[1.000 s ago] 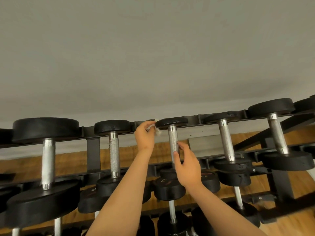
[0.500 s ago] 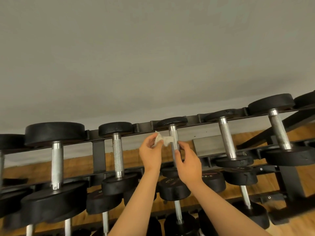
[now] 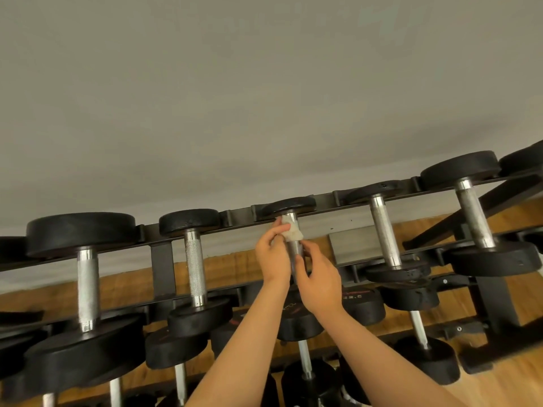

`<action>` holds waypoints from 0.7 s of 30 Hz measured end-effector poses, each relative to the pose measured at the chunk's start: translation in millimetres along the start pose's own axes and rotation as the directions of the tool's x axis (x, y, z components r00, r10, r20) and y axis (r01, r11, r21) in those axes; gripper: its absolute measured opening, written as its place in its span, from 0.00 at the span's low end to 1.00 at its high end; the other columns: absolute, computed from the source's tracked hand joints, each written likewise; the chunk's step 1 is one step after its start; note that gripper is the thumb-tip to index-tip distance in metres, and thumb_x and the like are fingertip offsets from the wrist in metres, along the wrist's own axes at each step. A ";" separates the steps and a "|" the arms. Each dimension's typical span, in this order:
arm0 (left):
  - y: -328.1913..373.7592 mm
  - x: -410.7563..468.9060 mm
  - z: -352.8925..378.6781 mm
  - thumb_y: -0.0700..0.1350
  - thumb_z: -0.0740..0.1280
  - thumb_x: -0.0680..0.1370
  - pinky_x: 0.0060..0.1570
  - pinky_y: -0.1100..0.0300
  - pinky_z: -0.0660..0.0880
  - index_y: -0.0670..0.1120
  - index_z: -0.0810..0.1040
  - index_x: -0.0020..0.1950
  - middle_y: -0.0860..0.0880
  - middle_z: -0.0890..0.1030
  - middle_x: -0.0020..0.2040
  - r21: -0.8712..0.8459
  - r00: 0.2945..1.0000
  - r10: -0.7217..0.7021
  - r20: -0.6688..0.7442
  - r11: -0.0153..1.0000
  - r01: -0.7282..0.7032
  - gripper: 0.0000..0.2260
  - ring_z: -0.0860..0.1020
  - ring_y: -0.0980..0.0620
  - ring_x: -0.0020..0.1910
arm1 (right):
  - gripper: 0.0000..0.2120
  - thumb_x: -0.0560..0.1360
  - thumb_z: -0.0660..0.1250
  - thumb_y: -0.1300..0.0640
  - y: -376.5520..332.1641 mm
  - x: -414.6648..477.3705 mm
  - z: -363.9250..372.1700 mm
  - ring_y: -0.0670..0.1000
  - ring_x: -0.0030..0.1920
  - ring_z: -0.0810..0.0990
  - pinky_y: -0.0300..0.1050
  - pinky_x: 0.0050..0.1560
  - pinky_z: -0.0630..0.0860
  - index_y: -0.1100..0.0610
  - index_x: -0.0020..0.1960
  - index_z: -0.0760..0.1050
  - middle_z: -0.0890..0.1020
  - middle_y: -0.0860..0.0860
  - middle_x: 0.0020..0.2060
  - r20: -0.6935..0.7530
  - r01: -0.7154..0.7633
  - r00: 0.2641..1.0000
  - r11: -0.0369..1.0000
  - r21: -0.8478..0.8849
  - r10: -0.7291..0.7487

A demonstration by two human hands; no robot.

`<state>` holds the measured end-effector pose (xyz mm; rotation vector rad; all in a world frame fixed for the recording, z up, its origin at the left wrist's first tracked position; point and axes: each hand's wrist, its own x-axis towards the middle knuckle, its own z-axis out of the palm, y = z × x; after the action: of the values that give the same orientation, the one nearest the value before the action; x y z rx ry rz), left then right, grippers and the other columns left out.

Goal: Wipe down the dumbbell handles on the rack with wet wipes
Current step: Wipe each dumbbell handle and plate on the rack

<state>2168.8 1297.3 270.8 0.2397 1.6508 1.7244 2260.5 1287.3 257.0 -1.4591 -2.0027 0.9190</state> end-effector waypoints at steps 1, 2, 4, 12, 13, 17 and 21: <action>-0.6 1.0 1.3 0.32 0.61 0.80 0.46 0.68 0.78 0.42 0.81 0.46 0.52 0.79 0.58 0.022 1.000 -0.001 -0.004 1.000 0.001 0.11 0.77 0.56 0.55 | 0.17 0.80 0.60 0.49 -0.2 0.1 -0.2 0.44 0.45 0.80 0.43 0.44 0.79 0.51 0.67 0.70 0.81 0.45 0.49 0.002 -0.002 1.000 1.000 0.000 0.002; -1.7 2.9 3.0 0.33 0.63 0.80 0.48 0.65 0.79 0.44 0.81 0.46 0.51 0.79 0.59 0.064 1.000 0.010 -0.017 0.998 -0.009 0.10 0.78 0.54 0.56 | 0.17 0.80 0.60 0.49 -0.3 0.4 -0.5 0.44 0.45 0.80 0.43 0.44 0.78 0.51 0.67 0.70 0.81 0.45 0.49 0.005 -0.006 1.000 1.000 0.001 0.006; -2.6 7.1 6.0 0.36 0.69 0.77 0.51 0.62 0.79 0.48 0.79 0.48 0.50 0.81 0.56 0.146 0.999 0.042 -0.027 0.989 -0.038 0.07 0.79 0.51 0.57 | 0.16 0.81 0.61 0.50 -0.3 0.6 -1.3 0.45 0.46 0.80 0.44 0.45 0.78 0.51 0.68 0.70 0.81 0.45 0.50 0.013 -0.017 1.000 1.000 0.002 0.017; 0.6 21.1 26.9 0.44 0.73 0.75 0.46 0.62 0.78 0.43 0.76 0.56 0.49 0.81 0.49 0.136 0.992 -0.092 -0.088 0.985 0.104 0.13 0.81 0.51 0.50 | 0.17 0.81 0.60 0.52 0.3 0.8 -0.6 0.43 0.49 0.79 0.43 0.48 0.77 0.51 0.69 0.70 0.81 0.45 0.51 0.014 -0.015 1.000 1.000 0.006 0.015; -0.2 19.0 27.4 0.44 0.72 0.76 0.45 0.62 0.78 0.43 0.77 0.55 0.48 0.81 0.48 0.134 0.991 -0.076 -0.110 0.987 0.091 0.10 0.81 0.50 0.50 | 0.17 0.81 0.60 0.52 0.0 0.8 -1.0 0.44 0.50 0.80 0.43 0.48 0.77 0.51 0.69 0.70 0.81 0.46 0.52 0.016 -0.017 1.000 1.000 0.010 0.016; -2.3 17.0 20.5 0.41 0.68 0.79 0.45 0.60 0.78 0.50 0.78 0.44 0.51 0.80 0.43 0.118 0.983 -0.057 -0.174 0.990 0.078 0.05 0.81 0.48 0.49 | 0.17 0.81 0.60 0.50 -0.5 0.5 -1.6 0.42 0.48 0.78 0.43 0.48 0.78 0.51 0.69 0.70 0.81 0.44 0.51 0.018 -0.011 1.000 1.000 0.008 0.010; 6.5 23.7 16.3 0.43 0.71 0.77 0.48 0.56 0.80 0.44 0.77 0.57 0.46 0.81 0.51 -0.023 0.950 -0.310 -0.033 0.951 0.309 0.10 0.80 0.47 0.50 | 0.19 0.80 0.56 0.45 -0.7 -0.3 -0.4 0.43 0.47 0.81 0.46 0.46 0.80 0.51 0.68 0.70 0.82 0.45 0.50 0.003 0.000 1.000 1.000 0.008 0.000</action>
<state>2158.9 1325.2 271.3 -0.0591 1.6013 1.5111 2260.4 1286.9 257.7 -1.4540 -1.9986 0.9287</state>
